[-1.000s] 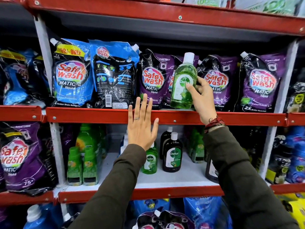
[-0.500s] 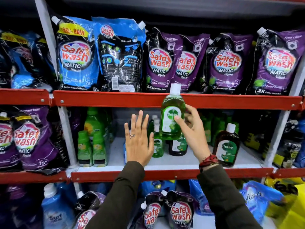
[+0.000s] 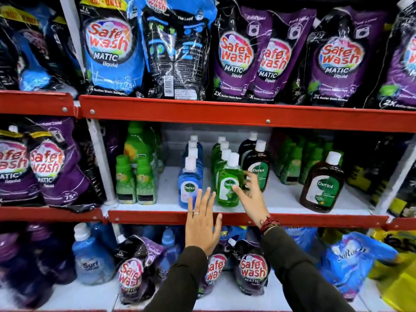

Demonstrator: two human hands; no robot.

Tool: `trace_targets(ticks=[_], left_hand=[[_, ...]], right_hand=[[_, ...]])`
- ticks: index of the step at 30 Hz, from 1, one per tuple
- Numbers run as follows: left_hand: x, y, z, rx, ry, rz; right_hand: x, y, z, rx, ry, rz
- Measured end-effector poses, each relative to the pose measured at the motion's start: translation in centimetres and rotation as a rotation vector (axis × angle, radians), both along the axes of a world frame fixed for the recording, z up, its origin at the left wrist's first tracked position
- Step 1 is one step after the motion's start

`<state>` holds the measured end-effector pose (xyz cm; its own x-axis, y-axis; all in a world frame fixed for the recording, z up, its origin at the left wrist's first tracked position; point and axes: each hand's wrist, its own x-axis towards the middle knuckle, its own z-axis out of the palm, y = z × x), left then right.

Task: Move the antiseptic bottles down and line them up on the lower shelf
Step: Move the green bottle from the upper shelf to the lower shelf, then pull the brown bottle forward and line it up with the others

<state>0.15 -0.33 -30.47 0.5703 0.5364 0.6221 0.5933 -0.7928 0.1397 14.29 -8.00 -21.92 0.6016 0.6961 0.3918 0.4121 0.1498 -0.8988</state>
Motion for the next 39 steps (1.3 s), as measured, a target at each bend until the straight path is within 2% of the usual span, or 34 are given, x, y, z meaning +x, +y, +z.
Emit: trace_targets(ticks=[14,21,25,29,31,33,36,39], left_hand=[[-0.1,0.2,-2.6,-0.029,-0.017,0.012],[-0.3,0.4,-2.8,0.006,-0.019,0.001],[0.0,0.3,-3.0,0.000,-0.056,0.003],[0.3,0.3,-3.1,0.005,-0.071,0.005],[0.4,0.3,-3.2,0.007,-0.076,0.010],[0.5,0.3,-3.3,0.010,-0.072,0.018],[0.5,0.4,-3.4,0.004,-0.070,0.024],[0.5,0.3,-3.3,-0.001,-0.070,0.026]], right_hand=[[1.6,1.5,-1.5,-0.105,-0.013,0.073],[2.3,0.1,-1.8,-0.059,0.078,0.059],[4.5,-2.3,-0.5,0.105,0.027,-0.150],[8.1,-5.6,0.8,0.315,-0.081,-0.591],[10.4,-7.1,0.6,0.323,-0.138,-0.826],[12.4,-8.3,0.6,0.229,-0.079,-0.985],[15.2,-9.9,0.4,0.023,0.063,-1.013],[16.7,-11.2,0.1,-0.024,0.117,-0.786]])
